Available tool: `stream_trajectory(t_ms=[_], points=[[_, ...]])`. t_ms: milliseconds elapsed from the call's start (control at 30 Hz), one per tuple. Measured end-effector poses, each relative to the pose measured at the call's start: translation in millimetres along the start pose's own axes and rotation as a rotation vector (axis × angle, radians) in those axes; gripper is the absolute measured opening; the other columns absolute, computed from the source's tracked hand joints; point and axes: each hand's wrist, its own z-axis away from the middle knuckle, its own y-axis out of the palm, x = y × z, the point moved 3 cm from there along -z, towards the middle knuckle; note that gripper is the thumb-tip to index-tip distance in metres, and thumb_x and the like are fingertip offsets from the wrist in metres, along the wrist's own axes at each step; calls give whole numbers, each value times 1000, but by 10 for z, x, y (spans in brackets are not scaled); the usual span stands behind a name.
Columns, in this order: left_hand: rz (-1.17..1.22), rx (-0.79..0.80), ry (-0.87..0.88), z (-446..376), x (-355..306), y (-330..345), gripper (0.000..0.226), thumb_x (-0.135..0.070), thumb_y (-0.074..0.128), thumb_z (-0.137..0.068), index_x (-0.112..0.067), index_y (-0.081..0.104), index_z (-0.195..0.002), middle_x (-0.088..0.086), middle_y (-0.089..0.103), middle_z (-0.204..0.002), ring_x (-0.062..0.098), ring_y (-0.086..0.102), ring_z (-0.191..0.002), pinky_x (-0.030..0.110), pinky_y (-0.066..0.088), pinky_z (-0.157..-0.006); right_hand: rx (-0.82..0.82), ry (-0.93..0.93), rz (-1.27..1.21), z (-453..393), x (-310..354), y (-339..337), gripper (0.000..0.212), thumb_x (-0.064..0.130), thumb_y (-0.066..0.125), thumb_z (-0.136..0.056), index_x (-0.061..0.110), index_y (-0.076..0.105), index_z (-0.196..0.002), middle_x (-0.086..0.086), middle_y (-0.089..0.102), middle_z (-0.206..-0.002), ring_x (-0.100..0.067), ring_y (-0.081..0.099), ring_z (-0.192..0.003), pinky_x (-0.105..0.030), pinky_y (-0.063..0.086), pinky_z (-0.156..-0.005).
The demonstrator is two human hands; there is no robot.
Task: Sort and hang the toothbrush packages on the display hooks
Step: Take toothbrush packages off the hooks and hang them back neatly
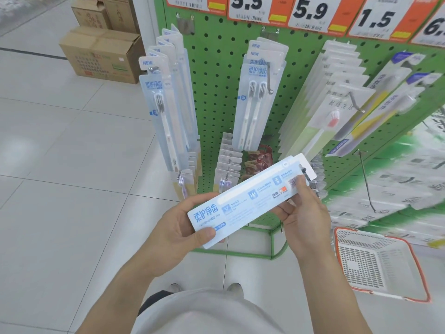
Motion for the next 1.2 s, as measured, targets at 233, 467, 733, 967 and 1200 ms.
stream_trajectory(t_ms=[233,467,733,967,1200], points=[[-150,-169,-50,-61,-59,-32,27,-16,84,-79,-15,68,-101,9,79,-92,21,74,-77,25,55,-65,102,-110,86,86,-5,75,14,21,68,-91,12,77,-97,-7,77,-89,-19,72,-73,-30,59,-63],[-362,-21,-109,-49,-120,189,40,-23,84,-78,-28,66,-113,-8,78,-86,11,75,-79,22,55,-71,97,-272,240,150,-25,155,13,10,84,-74,11,80,-86,-9,79,-92,-21,71,-77,-34,59,-65],[-1191,-1,325,-91,-173,493,131,-51,91,-60,-50,1,-156,-22,16,-162,1,31,-133,16,35,-105,-3,-450,231,242,123,300,33,10,71,-91,13,67,-58,12,54,-48,-1,43,-46,-15,41,-46],[-1146,-11,364,-207,-187,507,101,-5,53,-91,-43,-15,-156,-12,-3,-169,11,16,-154,36,36,-117,181,-371,131,284,139,354,24,30,69,-94,8,79,-96,-18,76,-89,-31,74,-76,-34,61,-59],[-929,-123,301,-195,-305,514,79,-3,51,-98,-52,18,-151,-34,56,-78,-12,53,-83,5,38,-64,301,-539,243,296,173,365,30,15,76,-87,26,77,-114,-6,63,-108,-31,71,-80,-46,63,-68]])
